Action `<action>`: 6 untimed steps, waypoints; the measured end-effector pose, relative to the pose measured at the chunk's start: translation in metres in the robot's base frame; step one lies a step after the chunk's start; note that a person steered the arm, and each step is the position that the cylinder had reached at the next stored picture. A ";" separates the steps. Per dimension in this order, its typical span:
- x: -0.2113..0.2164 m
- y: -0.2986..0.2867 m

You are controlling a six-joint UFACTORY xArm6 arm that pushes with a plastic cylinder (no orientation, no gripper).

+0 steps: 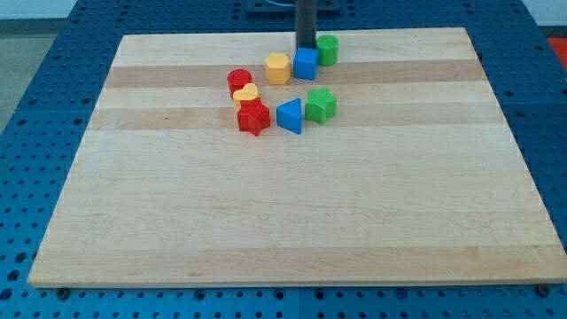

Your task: Slide the green circle to the green star

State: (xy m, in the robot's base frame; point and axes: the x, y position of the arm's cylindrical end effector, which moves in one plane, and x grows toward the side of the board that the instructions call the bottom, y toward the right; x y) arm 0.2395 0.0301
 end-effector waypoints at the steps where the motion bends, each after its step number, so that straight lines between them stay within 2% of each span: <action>1: -0.011 0.017; 2: -0.027 0.020; 4: -0.025 0.062; 6: 0.007 0.047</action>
State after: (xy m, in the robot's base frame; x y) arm 0.2463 0.0766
